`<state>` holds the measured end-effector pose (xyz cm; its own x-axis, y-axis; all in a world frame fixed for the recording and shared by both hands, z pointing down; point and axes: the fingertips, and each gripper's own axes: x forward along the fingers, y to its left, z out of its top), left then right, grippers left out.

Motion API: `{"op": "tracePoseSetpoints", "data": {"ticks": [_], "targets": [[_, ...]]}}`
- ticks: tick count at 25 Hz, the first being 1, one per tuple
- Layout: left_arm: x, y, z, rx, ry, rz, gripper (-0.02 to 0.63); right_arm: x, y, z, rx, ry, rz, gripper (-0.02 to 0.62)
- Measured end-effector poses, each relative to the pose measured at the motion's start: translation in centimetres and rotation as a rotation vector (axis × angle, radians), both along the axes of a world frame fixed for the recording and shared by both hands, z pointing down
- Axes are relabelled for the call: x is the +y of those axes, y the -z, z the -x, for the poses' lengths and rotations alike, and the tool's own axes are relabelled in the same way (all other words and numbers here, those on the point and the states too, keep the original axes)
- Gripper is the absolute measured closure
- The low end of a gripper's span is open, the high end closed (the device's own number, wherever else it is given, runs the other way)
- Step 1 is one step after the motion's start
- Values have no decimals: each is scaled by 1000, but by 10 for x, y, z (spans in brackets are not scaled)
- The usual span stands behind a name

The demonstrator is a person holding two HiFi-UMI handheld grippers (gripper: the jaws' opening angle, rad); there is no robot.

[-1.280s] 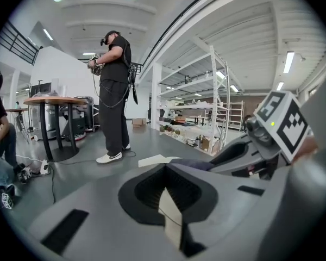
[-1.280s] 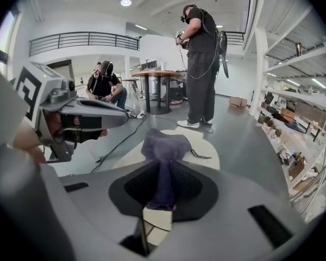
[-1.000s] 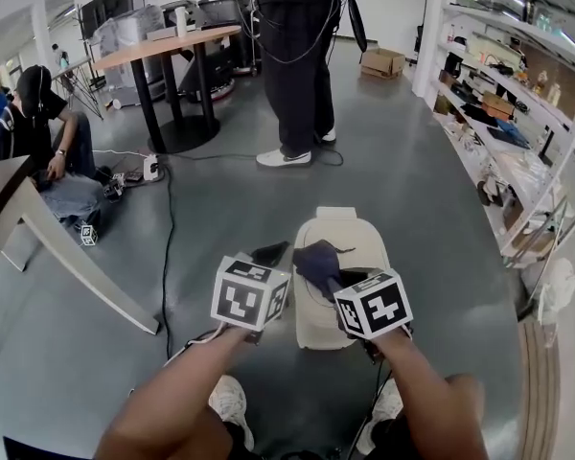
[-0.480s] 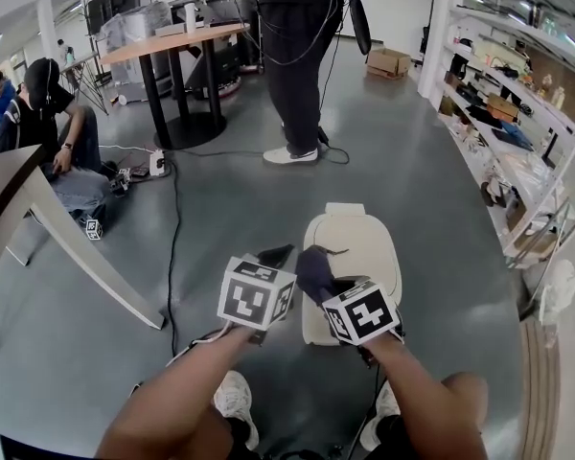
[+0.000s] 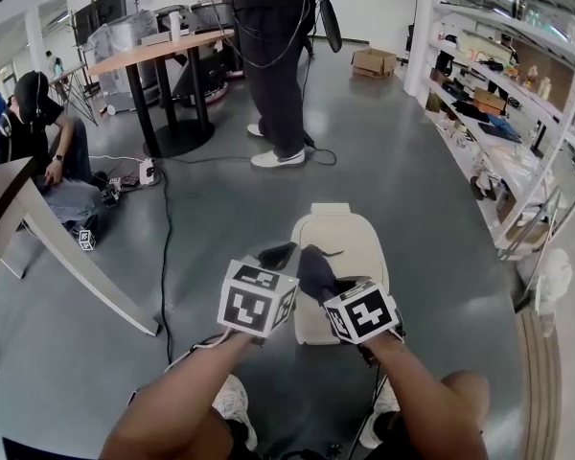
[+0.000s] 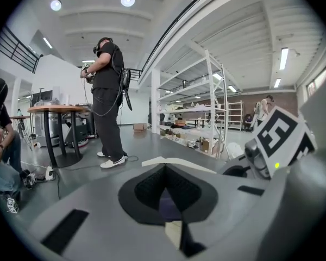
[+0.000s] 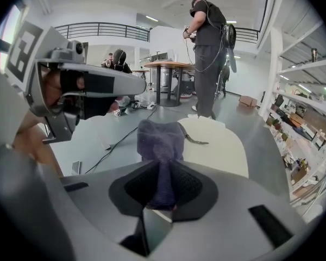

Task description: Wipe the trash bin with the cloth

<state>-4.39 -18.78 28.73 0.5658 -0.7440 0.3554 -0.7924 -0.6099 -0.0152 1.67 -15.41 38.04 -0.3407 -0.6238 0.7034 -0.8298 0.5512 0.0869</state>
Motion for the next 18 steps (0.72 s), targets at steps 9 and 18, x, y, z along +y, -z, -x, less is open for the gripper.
{"op": "tracePoseSetpoints", "data": {"ticks": [9,18], "targets": [[1,-5,-41,-8,-60,9,609,2,-2,-55,-5,-105,-5,529],[4,-6,-66,14,-87,24,609,3,-5,-99,-13,-193,-9,529]]}}
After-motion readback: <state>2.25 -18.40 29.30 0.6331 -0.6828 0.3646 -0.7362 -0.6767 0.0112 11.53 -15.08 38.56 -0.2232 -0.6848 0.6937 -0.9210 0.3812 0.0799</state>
